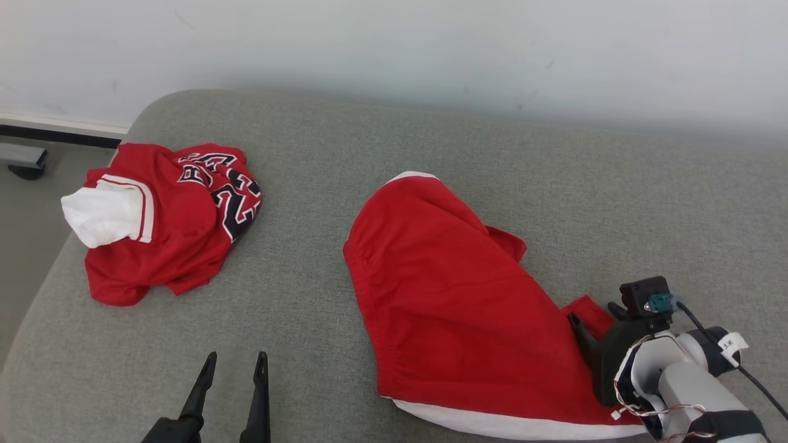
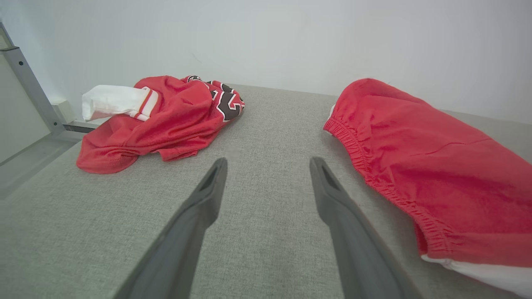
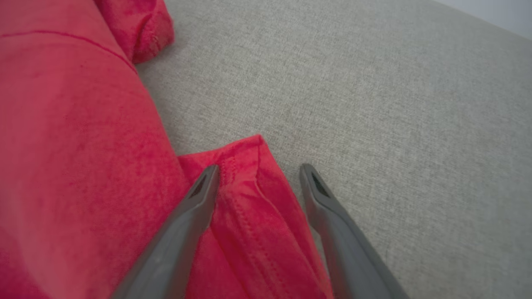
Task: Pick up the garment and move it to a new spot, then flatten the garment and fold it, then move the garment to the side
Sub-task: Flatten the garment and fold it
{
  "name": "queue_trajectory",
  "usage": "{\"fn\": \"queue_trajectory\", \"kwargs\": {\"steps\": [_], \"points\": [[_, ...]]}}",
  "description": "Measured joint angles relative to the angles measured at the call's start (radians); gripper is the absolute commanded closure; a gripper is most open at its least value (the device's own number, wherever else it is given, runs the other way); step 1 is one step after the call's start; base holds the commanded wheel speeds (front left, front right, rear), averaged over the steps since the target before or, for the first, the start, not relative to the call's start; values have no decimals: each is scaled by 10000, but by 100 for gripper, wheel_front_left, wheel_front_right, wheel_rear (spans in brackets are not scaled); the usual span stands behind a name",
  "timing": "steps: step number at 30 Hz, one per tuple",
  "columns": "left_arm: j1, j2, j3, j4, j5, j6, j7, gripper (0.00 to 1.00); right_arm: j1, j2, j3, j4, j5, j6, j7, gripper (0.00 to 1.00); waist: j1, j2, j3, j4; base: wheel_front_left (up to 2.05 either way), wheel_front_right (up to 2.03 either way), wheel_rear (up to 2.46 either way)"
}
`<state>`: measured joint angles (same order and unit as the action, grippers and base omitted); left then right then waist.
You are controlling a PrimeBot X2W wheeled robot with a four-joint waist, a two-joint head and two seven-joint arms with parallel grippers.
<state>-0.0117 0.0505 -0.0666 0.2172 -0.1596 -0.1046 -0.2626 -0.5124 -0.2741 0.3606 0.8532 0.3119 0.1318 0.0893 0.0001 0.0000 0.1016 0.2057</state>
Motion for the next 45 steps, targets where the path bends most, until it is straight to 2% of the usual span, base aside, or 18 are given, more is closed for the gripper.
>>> {"fn": "queue_trajectory", "kwargs": {"steps": [2, 3, 4, 5, 6, 7, 16, 20, 21, 22, 29, 34, 37, 45], "points": [[-1, 6, 8, -2, -15, 23, 0, 0, -230, -52, 173, 286, 148, 0, 136, 0, -1, 0, 22, 54, 0, 0, 0], [0, 4, 4, -6, -15, 25, 0, 0, -334, -61, 265, 385, 221, 0, 157, 10, -1, 0, 24, 64, 0, 0, 0], [0, 4, 4, -8, -19, 46, 0, 0, -407, -61, 347, 487, 355, 0, 157, 53, 0, 0, 23, 62, 0, 0, 0], [0, 4, 4, -6, -25, 69, 0, 0, -459, -63, 441, 575, 485, 0, 155, 82, 0, 0, 20, 55, 0, 0, 0], [0, 4, 8, -6, -36, 77, 0, 0, -516, -63, 529, 648, 593, 0, 144, 98, -1, 0, 16, 42, 0, 0, 0], [0, 6, 6, -6, -50, 79, 0, 0, -583, -67, 581, 711, 702, 0, 86, 100, -1, 0, 12, 25, 0, 0, 0], [-11, 4, -54, -35, -94, 165, 0, 0, -1498, -621, 79, 1298, 1275, 0, -1081, 100, 0, 1, 52, -159, 0, 0, 0], [-57, 4, -56, -31, -98, 163, 0, 0, -1892, -598, -138, 1770, 1269, 0, -1417, 100, 0, 0, 69, -186, 0, 0, 0], [-57, 4, -67, -27, -104, 165, 0, 0, -1974, -560, -119, 1889, 1239, 0, -1463, 57, 0, 0, 65, -194, 0, 0, 0], [-57, 4, -75, -19, -104, 169, 0, 0, -2030, -522, -119, 2006, 1185, 0, -1546, 0, 0, 0, 61, -205, 0, 0, 0], [-33, 4, 4, -27, -75, 211, 0, 0, -2313, -430, -257, 2451, 993, 0, -2871, 0, 0, 0, -53, -416, 0, 0, 0], [69, 6, 163, -58, 35, 163, 0, 0, -2070, -311, -343, 2080, 947, 0, -3429, 0, -2, 0, -253, -687, 0, 0, 0], [150, 2, 247, -88, 105, 150, 0, 0, -1566, -297, -464, 1448, 926, 0, -3492, 0, -2, 0, -393, -890, 0, 0, 0], [360, 29, 485, -203, 320, 67, 0, 0, 757, -207, -1707, -1641, 286, 0, -3534, 0, -2, 0, -707, -1500, 0, 0, 0]]}}
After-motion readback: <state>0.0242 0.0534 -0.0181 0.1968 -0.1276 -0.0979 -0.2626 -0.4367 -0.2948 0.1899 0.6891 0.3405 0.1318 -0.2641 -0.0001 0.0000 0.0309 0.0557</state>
